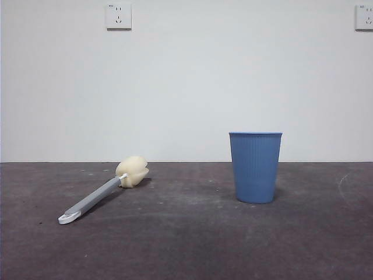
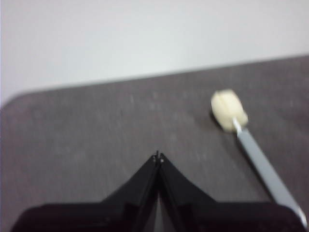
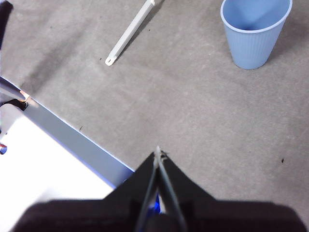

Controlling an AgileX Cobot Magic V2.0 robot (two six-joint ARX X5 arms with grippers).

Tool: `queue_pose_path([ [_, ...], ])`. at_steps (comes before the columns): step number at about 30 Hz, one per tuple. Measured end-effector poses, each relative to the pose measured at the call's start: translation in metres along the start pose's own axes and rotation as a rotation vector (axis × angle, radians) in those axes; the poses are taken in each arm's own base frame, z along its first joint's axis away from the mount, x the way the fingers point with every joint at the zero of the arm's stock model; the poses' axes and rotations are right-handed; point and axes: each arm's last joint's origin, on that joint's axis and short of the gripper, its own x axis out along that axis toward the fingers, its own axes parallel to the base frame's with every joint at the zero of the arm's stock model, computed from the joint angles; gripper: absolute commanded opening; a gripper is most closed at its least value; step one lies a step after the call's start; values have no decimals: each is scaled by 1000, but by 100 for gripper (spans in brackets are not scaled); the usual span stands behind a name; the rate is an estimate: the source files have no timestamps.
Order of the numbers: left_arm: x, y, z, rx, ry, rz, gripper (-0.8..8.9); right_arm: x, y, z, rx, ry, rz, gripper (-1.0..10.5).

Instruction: Pick up the cup brush,pick up the cup,insert the brush into the cup,clean the cup,put the cup brush back,put the cup back to the fixed position on the table

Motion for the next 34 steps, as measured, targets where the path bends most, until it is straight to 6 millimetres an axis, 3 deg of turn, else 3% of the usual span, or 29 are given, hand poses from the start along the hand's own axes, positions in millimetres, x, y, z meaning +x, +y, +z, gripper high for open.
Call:
queue_pose_path([
  [3, 0, 0, -6, -25, 61, -4, -4, 0, 0, 0, 0, 0, 0, 1],
  [30, 0, 0, -5, -83, 57, -3, -4, 0, 0, 0, 0, 0, 0, 1],
  [34, 0, 0, -5, -83, 57, -2, -4, -3, -1, 3, -81, -58, -37, 1],
])
